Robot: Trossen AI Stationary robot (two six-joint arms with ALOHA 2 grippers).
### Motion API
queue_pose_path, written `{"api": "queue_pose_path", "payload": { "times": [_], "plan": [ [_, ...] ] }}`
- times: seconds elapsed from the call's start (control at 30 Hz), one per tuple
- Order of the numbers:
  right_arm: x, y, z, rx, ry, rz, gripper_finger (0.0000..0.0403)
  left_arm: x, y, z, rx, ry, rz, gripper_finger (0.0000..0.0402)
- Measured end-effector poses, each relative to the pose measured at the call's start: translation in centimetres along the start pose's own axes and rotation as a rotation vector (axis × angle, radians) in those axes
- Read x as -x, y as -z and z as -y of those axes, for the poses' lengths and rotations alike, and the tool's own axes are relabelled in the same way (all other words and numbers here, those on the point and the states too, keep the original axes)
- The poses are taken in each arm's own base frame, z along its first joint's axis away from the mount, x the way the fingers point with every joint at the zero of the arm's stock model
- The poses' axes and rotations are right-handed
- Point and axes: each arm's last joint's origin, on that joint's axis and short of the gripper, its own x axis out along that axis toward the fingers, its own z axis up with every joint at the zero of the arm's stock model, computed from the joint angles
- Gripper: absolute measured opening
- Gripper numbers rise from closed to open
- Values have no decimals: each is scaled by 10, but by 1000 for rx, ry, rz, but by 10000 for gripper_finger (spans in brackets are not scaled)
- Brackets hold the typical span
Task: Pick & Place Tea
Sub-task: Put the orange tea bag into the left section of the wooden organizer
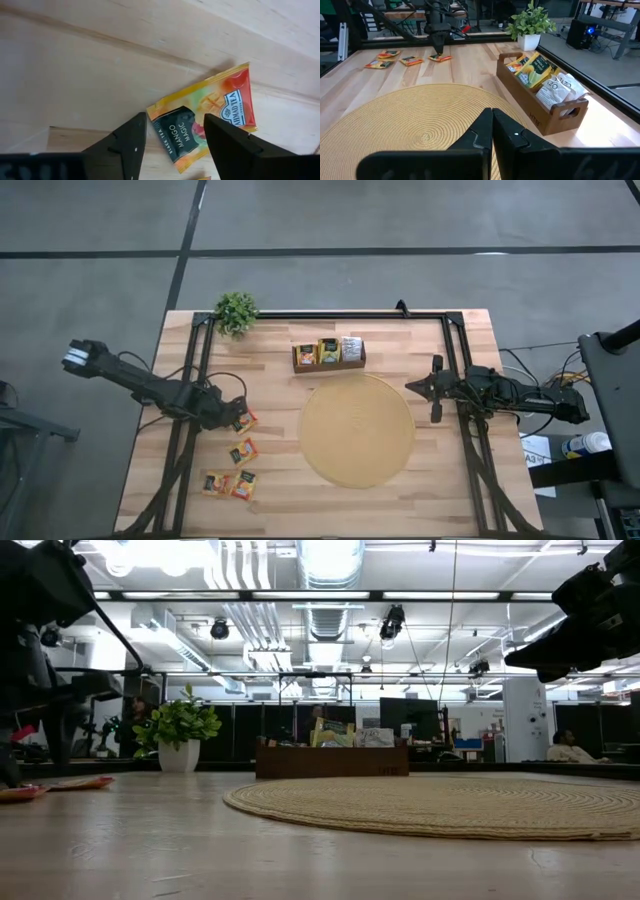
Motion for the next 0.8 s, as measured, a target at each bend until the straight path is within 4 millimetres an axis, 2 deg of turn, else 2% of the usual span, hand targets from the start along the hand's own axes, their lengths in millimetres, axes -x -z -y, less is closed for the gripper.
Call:
{"api": "queue_pose_path", "payload": {
  "times": [0.2,0.57,0.8],
  "plan": [
    [0,0,0,0,0,0,9,-1,0,-1,-2,-15,9,156],
    [0,0,0,0,0,0,9,-3,-1,-2,-7,-12,27,16],
    [0,0,0,0,0,0,9,0,0,3,-15,27,36,1]
  ]
}}
